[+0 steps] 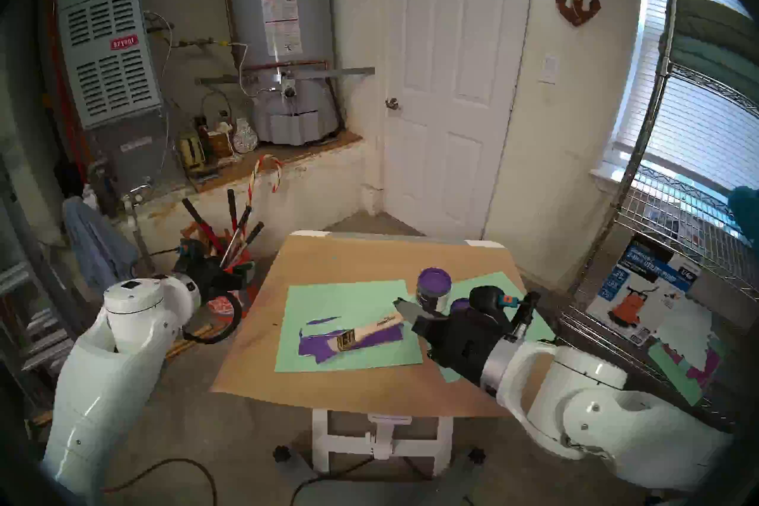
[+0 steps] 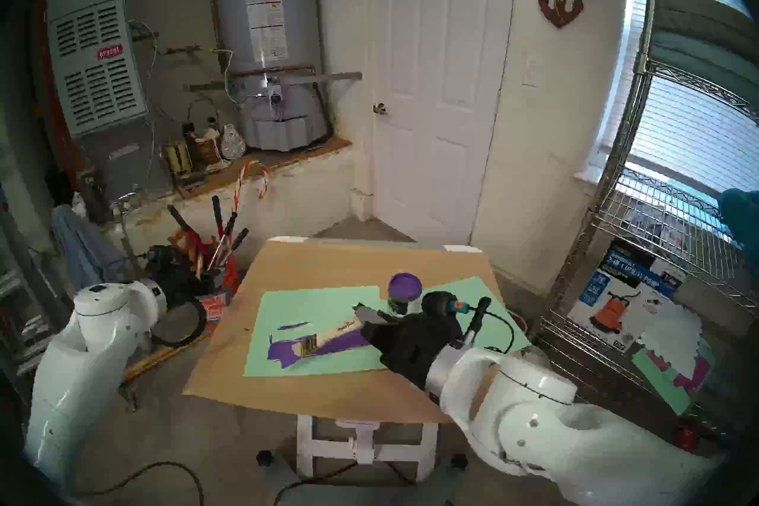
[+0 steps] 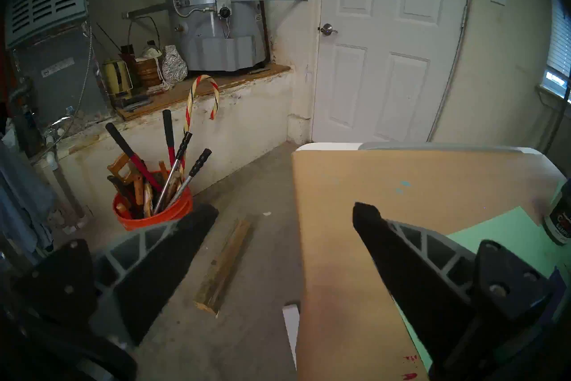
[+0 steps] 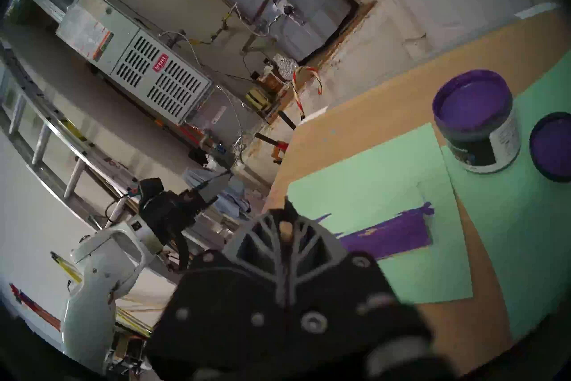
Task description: Pick up brush, dip the brush into paint, and paint the wood
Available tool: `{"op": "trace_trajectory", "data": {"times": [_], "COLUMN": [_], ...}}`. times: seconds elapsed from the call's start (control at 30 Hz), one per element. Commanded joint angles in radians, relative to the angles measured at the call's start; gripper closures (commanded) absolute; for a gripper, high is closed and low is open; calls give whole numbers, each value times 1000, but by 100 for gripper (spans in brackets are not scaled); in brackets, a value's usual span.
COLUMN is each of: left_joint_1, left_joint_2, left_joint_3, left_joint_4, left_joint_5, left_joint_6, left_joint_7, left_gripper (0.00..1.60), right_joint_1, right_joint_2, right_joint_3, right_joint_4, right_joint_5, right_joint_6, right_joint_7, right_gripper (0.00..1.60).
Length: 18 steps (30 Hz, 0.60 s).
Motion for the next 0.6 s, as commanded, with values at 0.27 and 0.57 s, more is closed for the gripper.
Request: {"op": "trace_trajectory", "data": {"times": [0.27,0.57], "left_joint_1": [-5,-5], "left_joint_2": [1,1], "left_joint_3": [-11,-11], "left_joint_4": [-16,-17], "left_joint_5": [-2,-2], "left_joint_6": [-3,-3], "left_joint_7": [1,2], "left_gripper": [0,0], "right_joint_1": [147,161], "right_joint_2": [-196,-219], "right_joint_3": [-120,-141], "right_joint_4": [69,101], "right_joint_5": [-68,-104], "right_joint_6": [-28,-34], "right_joint_7": [-67,-90], "right_gripper": [160,160]}}
